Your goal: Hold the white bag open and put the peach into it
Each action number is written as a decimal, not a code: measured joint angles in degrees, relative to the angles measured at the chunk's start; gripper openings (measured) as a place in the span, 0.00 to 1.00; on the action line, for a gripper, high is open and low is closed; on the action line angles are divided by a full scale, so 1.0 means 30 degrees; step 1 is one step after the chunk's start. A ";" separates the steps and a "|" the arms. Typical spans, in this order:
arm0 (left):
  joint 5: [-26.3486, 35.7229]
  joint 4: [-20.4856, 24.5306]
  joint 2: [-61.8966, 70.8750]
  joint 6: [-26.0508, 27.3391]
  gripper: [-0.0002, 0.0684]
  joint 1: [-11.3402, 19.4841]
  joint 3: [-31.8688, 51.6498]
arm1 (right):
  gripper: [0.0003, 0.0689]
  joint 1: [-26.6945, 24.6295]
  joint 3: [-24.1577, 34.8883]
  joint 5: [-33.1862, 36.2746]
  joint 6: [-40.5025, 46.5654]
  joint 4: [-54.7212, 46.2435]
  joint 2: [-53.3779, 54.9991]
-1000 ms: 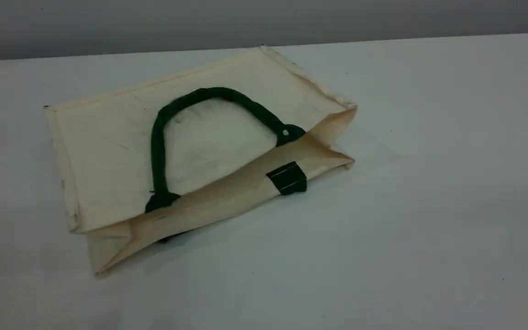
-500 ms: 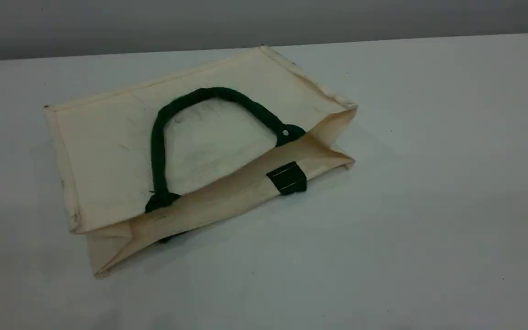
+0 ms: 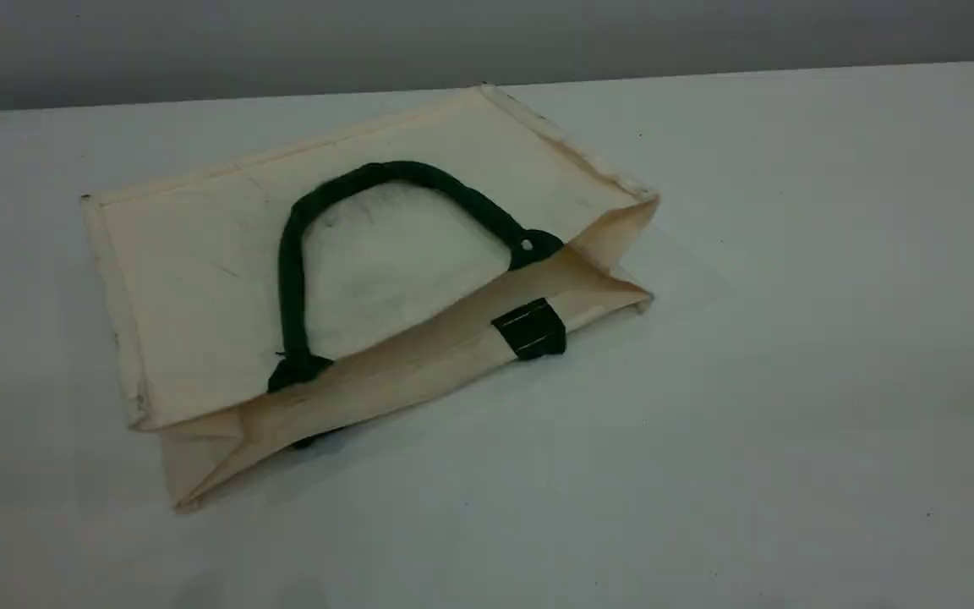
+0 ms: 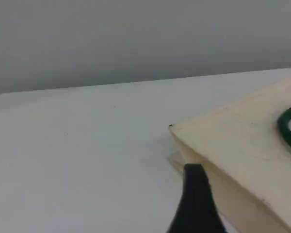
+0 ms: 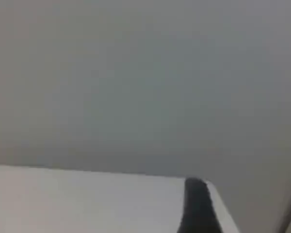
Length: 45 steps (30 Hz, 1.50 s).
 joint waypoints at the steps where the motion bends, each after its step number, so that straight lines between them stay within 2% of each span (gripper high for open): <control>1: 0.0000 0.0000 0.0000 0.0000 0.69 0.0000 0.0000 | 0.59 0.0000 0.0000 0.0126 0.1841 -0.1340 0.0000; 6: 0.0000 0.0000 0.0000 0.0000 0.69 0.0000 0.0000 | 0.59 0.0000 0.0000 0.0983 0.9375 -0.6436 0.0000; 9: -0.0018 0.0000 0.0000 0.0000 0.69 0.0000 0.0000 | 0.58 0.0000 0.0000 0.1341 1.2070 -0.7782 0.0000; 12: -0.0018 0.0000 0.0000 0.0000 0.69 0.0000 0.0000 | 0.57 0.0000 0.0000 0.2140 1.3470 -0.7962 0.0000; 16: 0.0000 0.0000 0.0000 0.0000 0.69 0.0000 0.0000 | 0.56 0.0000 0.0000 0.2680 1.3300 -0.7937 0.0000; 23: 0.0000 0.0000 0.0000 0.0000 0.69 0.0000 0.0000 | 0.56 0.0000 0.0000 0.3391 0.9551 -0.7900 0.0000; 28: 0.0000 0.0000 0.0000 0.0000 0.69 0.0000 0.0000 | 0.56 0.0000 0.0000 0.4747 0.9489 -0.7882 0.0000; 45: 0.0000 0.0000 0.0000 0.0000 0.69 0.0000 0.0000 | 0.56 0.0000 0.0000 0.4664 0.9507 -0.7942 0.0000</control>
